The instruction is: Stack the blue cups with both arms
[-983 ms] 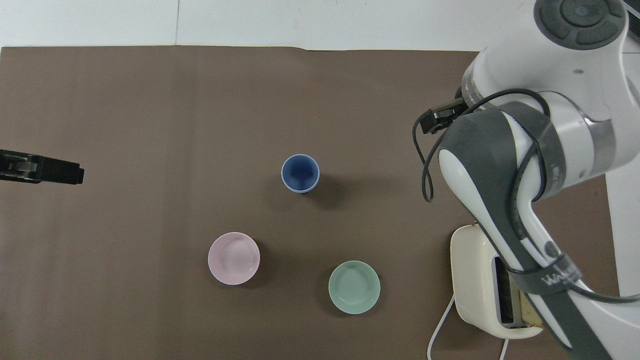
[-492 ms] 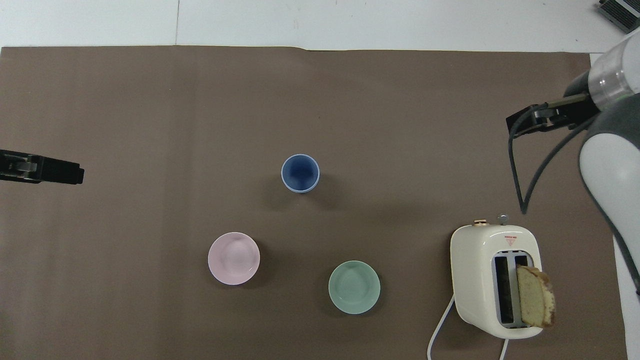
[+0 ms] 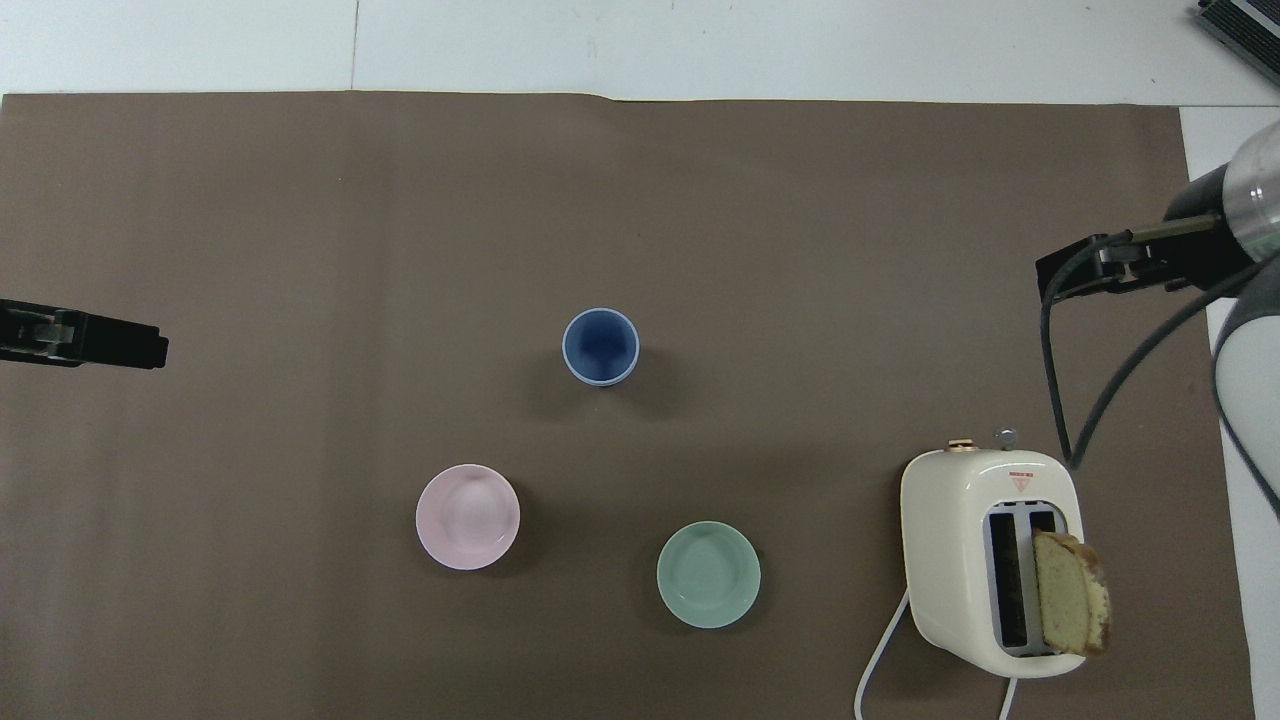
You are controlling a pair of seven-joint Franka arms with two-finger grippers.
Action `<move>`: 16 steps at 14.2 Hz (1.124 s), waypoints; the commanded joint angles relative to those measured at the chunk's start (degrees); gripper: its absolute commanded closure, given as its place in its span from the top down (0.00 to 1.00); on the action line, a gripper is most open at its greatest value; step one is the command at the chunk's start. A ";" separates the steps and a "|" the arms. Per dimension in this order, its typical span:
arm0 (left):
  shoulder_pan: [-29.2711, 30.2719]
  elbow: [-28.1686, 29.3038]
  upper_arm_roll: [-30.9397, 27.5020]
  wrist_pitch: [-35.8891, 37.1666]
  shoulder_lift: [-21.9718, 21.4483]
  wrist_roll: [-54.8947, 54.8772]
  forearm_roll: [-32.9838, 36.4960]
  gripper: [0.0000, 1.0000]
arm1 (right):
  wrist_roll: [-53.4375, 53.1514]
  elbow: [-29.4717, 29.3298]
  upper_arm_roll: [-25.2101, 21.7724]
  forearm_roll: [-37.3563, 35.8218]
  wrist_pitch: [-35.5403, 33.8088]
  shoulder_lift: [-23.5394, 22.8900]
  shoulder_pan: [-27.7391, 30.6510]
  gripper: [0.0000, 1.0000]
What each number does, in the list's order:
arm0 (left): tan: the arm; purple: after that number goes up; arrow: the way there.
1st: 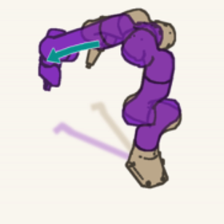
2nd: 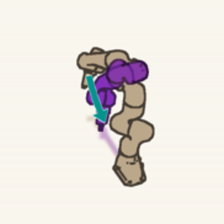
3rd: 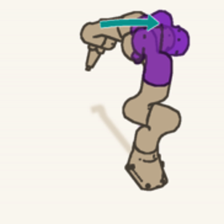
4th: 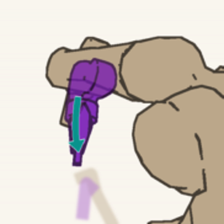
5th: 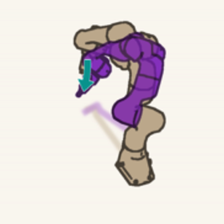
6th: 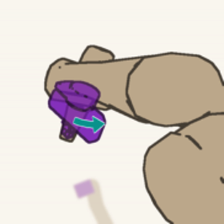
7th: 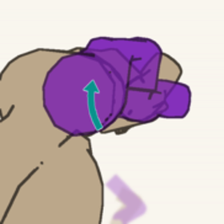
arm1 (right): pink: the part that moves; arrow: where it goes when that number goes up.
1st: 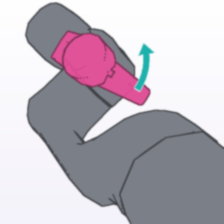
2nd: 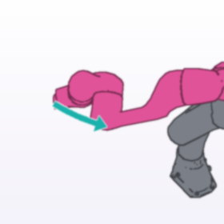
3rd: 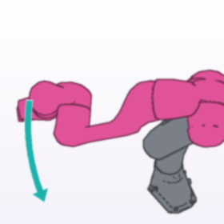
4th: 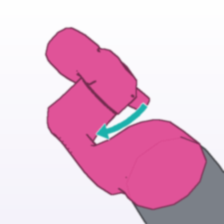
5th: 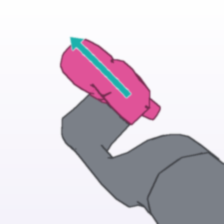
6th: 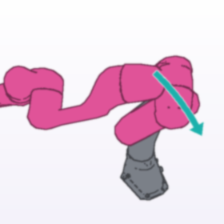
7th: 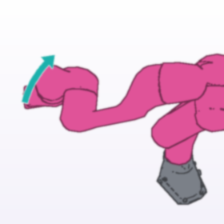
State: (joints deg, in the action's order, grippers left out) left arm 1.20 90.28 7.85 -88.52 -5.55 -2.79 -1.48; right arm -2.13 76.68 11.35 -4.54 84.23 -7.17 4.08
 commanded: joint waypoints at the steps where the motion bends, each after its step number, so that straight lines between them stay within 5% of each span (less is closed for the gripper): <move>1: 0.73 0.07 0.23 0.80 -0.60 -0.55 -0.72 1.00 | -0.68 2.34 -0.01 2.43 -0.55 3.38 1.19 1.00; 16: 0.64 0.07 0.23 0.80 -0.60 -0.55 -0.72 1.00 | -0.51 2.25 0.17 4.89 -3.28 5.15 3.48 1.00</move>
State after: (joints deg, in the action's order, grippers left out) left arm 1.20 90.28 7.85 -88.49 -5.55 -2.79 -1.48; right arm -2.15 77.25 11.12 -1.12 80.83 -3.38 6.80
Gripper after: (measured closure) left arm 0.000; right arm 0.000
